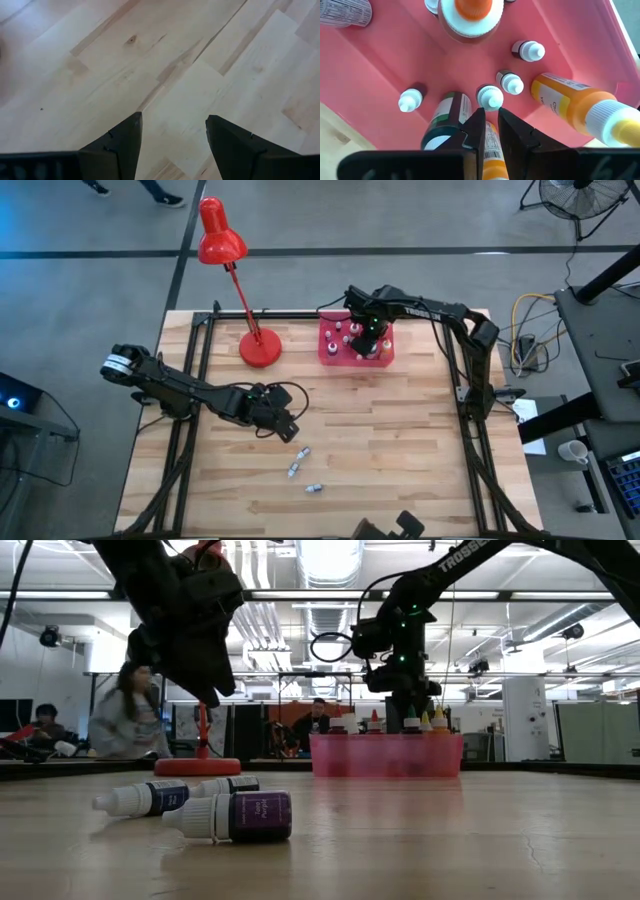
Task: Pick & Place food coloring
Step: Put the small black food coloring bottle into the red bin, then adjust the small blue food coloring bottle
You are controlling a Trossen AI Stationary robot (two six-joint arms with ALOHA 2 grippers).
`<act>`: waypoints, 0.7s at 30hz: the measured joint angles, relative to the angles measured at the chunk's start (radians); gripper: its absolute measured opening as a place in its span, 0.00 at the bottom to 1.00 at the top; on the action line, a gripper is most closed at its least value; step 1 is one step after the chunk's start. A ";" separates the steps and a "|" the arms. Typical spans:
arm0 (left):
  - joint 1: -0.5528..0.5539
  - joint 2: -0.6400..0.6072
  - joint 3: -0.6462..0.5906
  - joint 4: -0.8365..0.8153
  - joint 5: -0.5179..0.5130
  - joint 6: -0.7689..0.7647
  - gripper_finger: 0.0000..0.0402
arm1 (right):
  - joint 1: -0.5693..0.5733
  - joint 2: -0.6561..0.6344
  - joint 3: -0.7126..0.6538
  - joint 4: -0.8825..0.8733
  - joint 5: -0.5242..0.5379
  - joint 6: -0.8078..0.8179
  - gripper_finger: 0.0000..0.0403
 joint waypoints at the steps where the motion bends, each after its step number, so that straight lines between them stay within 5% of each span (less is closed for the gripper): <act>1: 0.000 0.000 0.000 0.000 0.000 0.000 0.48 | 0.000 0.000 0.000 -0.001 0.000 0.000 0.11; 13: 0.000 0.000 0.000 0.004 -0.003 -0.001 0.48 | -0.002 -0.009 -0.001 -0.008 0.002 -0.027 0.20; 21: 0.000 0.000 0.000 0.006 -0.004 0.007 0.48 | 0.000 -0.162 0.001 0.002 0.009 -0.071 0.25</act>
